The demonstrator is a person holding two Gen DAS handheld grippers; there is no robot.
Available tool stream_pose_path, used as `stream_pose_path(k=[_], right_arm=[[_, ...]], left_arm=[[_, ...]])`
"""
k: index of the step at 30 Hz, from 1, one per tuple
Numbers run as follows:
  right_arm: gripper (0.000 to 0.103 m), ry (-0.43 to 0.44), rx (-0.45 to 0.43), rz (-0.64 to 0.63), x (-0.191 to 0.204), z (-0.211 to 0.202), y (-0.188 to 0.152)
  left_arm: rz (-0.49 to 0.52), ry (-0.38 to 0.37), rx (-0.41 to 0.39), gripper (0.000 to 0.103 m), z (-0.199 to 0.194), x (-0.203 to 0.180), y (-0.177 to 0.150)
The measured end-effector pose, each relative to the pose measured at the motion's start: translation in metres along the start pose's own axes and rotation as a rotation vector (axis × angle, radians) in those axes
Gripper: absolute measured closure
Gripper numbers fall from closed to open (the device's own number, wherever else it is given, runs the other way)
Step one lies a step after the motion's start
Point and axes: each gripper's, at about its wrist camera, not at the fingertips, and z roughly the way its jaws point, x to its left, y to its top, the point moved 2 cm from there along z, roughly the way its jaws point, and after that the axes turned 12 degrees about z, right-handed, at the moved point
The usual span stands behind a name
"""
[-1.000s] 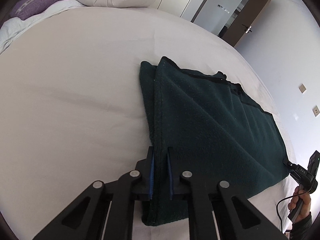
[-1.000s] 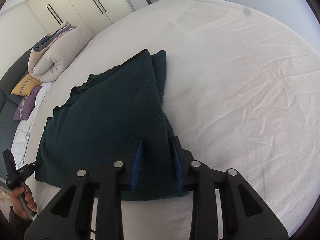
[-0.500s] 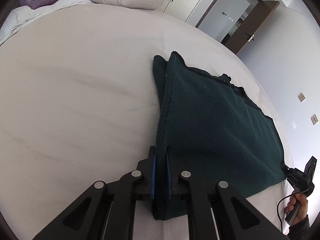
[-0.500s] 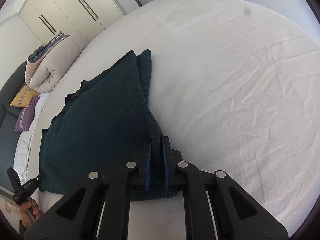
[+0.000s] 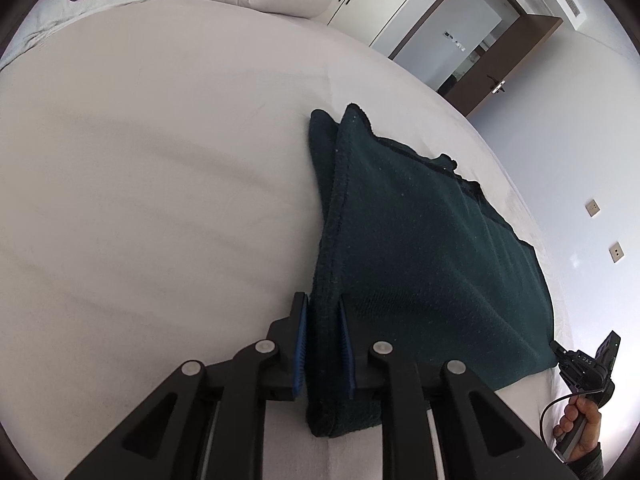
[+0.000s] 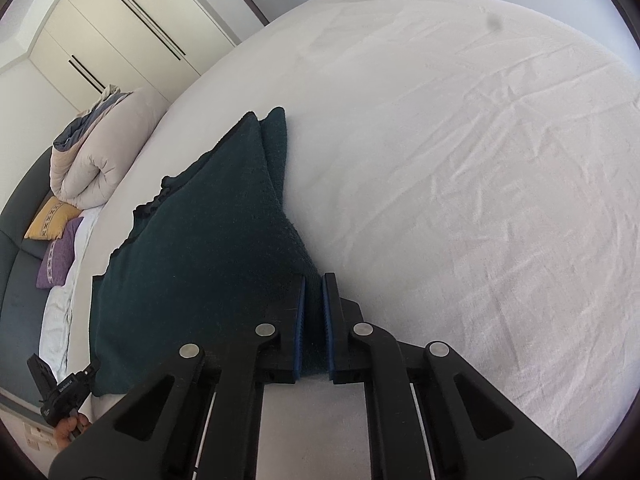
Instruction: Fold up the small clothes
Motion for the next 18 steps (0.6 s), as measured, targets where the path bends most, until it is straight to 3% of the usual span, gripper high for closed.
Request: stream_pose_path(k=[5, 11, 13, 16, 17, 18], right_arm=[[0.097, -0.007, -0.003, 0.026, -0.007, -0.002, -0.003], [0.096, 0.029, 0.005, 0.085, -0.017, -0.002, -0.004], [0.088, 0.059, 0.012, 0.104, -0.018, -0.006, -0.002], [0.065, 0.025, -0.025, 0.114, -0.018, -0.023, 0.0], [0.049, 0.031, -0.064, 0.121, -0.017, -0.032, 0.002], [0.042, 0.051, -0.108, 0.119, -0.011, -0.042, 0.005]], left_arm=[[0.009, 0.0, -0.003, 0.083, 0.003, -0.001, 0.002], [-0.03, 0.012, -0.012, 0.065, -0.011, 0.001, 0.004], [-0.039, 0.061, -0.049, 0.058, -0.029, 0.001, 0.009], [-0.011, 0.097, -0.137, 0.057, -0.056, -0.008, 0.027], [0.022, 0.098, -0.153, 0.054, -0.06, -0.017, 0.036], [0.067, 0.096, -0.157, 0.047, -0.058, -0.029, 0.046]])
